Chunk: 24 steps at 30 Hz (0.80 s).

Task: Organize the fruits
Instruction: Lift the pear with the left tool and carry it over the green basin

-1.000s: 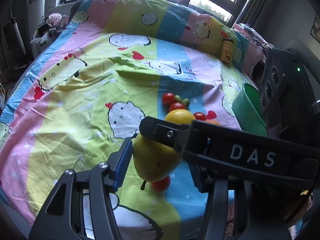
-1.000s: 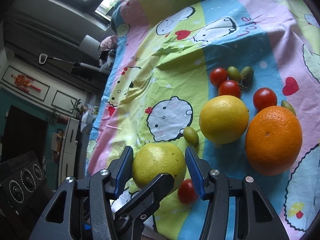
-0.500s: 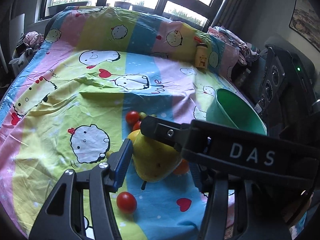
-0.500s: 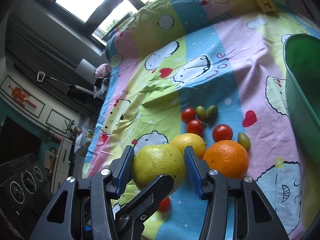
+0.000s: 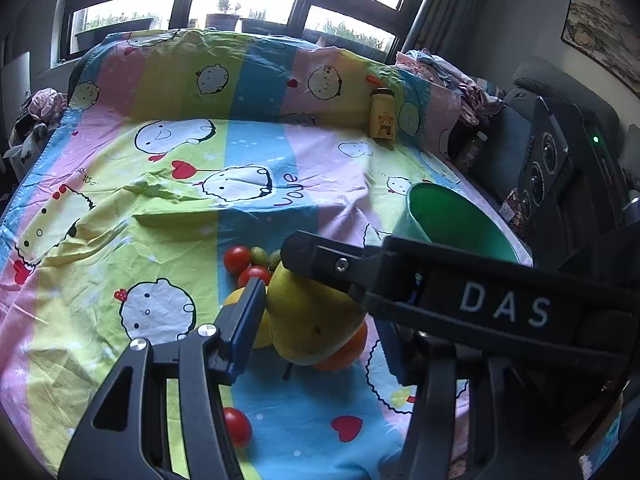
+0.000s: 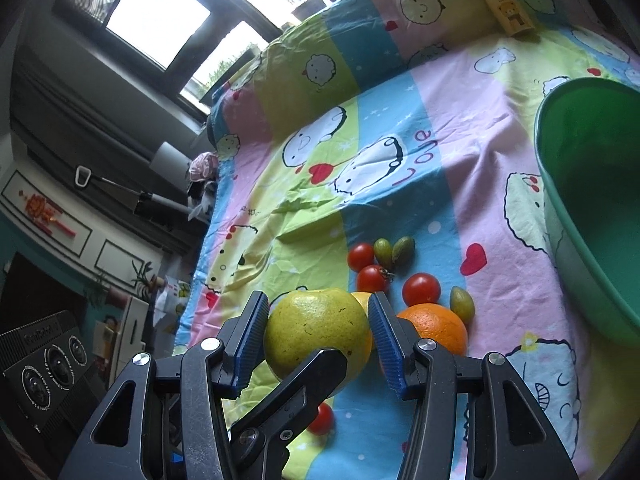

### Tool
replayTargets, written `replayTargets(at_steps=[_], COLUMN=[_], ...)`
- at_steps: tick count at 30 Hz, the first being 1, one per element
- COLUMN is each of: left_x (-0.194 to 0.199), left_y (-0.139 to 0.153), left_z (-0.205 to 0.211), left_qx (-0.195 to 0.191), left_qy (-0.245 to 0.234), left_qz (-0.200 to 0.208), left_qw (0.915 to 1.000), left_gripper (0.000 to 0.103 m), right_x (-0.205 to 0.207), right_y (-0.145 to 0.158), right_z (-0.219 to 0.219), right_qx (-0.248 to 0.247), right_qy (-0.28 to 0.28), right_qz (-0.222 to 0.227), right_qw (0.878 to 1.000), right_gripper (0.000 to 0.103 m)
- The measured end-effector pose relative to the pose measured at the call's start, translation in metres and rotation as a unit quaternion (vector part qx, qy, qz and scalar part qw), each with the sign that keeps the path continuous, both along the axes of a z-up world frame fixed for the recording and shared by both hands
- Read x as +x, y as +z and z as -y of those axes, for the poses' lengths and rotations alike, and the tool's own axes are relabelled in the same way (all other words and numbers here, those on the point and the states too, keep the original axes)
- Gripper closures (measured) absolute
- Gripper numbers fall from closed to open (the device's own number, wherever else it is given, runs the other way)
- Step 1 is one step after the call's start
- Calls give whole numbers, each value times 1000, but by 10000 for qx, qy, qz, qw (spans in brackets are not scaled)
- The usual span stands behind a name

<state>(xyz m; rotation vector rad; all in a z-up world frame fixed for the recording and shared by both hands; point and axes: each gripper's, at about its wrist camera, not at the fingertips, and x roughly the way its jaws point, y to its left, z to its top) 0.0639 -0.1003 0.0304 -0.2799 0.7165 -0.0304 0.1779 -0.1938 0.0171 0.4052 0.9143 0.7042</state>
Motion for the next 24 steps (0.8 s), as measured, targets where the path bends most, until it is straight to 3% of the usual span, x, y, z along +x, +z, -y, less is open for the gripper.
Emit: replayTargets(at_steps=[7, 10, 13, 16, 20, 24], left_x=[12, 14, 16, 20, 35, 45], left_y=[10, 12, 23, 24, 20, 20], left_z=[12, 13, 11, 15, 40, 61], left_qx=[184, -36, 44, 94, 405, 431], left_qy=[-293, -255, -211, -429, -555, -878], left_qz=[167, 190, 251, 159, 5, 115], left_qw=[9993, 9995, 9995, 9989, 9976, 9951], left_gripper=[50, 50, 50, 50, 50, 50], right_x=[0, 4, 6, 1, 2, 1], right_y=[9, 13, 24, 30, 26, 24], right_z=[15, 22, 21, 20, 36, 67], right_qx=[121, 101, 198, -64, -171, -46], right_qy=[-192, -355, -342, -329, -524, -892], right_qz=[240, 111, 205, 452, 535, 559], right_qw=[9995, 9993, 9990, 9984, 9970, 9944], right_gripper=[49, 49, 49, 49, 50, 50])
